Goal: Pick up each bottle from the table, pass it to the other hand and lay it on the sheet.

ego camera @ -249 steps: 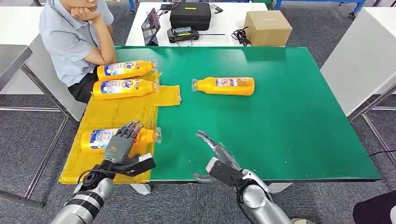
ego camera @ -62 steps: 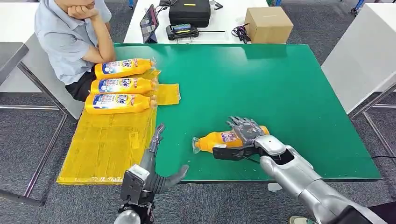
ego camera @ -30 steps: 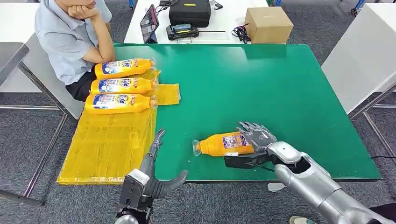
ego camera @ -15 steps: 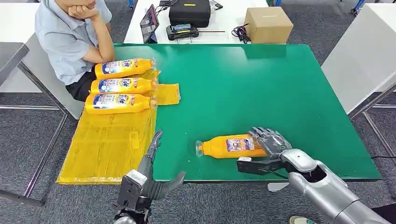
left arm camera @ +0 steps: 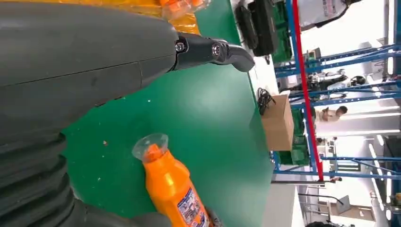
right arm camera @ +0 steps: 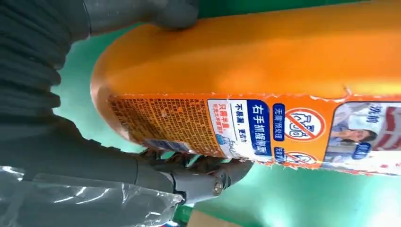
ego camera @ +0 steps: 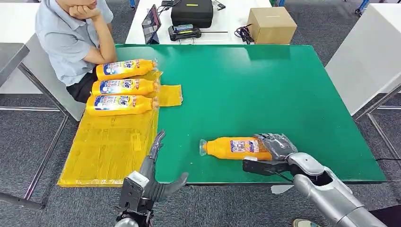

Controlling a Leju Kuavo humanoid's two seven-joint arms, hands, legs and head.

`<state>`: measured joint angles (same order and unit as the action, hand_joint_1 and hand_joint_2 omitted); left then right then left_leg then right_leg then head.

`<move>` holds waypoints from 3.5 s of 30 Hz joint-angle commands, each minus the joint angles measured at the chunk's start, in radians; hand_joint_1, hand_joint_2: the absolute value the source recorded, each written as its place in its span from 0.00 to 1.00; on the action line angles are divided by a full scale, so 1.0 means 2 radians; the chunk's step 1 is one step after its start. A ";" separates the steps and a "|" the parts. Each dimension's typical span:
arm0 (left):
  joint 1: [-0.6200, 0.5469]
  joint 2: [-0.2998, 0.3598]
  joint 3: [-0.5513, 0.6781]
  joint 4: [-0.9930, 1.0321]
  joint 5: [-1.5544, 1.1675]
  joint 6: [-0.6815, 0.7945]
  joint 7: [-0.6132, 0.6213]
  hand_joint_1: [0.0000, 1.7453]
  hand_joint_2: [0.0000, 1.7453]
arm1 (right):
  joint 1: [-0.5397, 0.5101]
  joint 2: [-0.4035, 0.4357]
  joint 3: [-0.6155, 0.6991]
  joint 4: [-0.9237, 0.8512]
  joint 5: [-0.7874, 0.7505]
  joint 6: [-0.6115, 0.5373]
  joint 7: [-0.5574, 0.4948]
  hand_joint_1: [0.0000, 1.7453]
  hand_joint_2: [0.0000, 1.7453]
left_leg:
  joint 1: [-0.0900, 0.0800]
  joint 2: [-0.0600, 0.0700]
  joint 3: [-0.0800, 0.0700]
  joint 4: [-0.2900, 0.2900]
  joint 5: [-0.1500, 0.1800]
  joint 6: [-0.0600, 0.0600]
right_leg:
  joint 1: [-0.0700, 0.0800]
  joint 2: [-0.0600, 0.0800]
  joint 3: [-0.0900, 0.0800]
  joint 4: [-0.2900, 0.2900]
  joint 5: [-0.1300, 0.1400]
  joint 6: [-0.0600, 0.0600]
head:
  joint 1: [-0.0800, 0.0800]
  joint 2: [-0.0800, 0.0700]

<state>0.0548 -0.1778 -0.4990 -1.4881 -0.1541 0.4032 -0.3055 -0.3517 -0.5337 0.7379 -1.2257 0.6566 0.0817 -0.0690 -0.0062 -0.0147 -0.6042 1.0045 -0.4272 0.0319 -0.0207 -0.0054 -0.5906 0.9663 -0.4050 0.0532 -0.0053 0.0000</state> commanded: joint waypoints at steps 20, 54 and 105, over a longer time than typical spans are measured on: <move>-0.016 0.000 0.014 0.014 0.021 0.017 -0.030 0.00 1.00 | 0.079 0.092 -0.151 -0.008 -0.067 -0.016 -0.095 1.00 1.00 | 0.001 0.001 0.002 0.000 -0.001 -0.001 | 0.001 0.001 0.002 0.000 0.000 -0.001 | 0.000 0.000; -0.022 -0.014 0.072 0.069 0.305 -0.165 -0.059 0.00 1.00 | 0.032 0.203 -0.149 -0.011 -0.174 0.039 -0.181 1.00 1.00 | 0.001 0.002 0.002 0.000 -0.001 -0.001 | 0.001 0.002 0.001 0.000 0.000 -0.001 | 0.000 0.000; -0.078 -0.037 0.062 0.118 0.290 -0.226 -0.098 0.00 1.00 | -0.032 0.247 -0.014 0.055 -0.212 0.112 -0.225 1.00 1.00 | 0.001 0.001 0.001 0.000 0.000 -0.001 | 0.000 0.001 0.001 0.000 0.000 -0.001 | 0.000 0.000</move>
<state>-0.0575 -0.2552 -0.3628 -1.3039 0.4368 -0.0511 -0.4898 -0.3489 -0.0454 0.6344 -1.2135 0.2514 0.2865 -0.5154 -0.0056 -0.0145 -0.6047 1.0043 -0.4266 0.0315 -0.0205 -0.0052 -0.5907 0.9668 -0.4050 0.0532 -0.0053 0.0000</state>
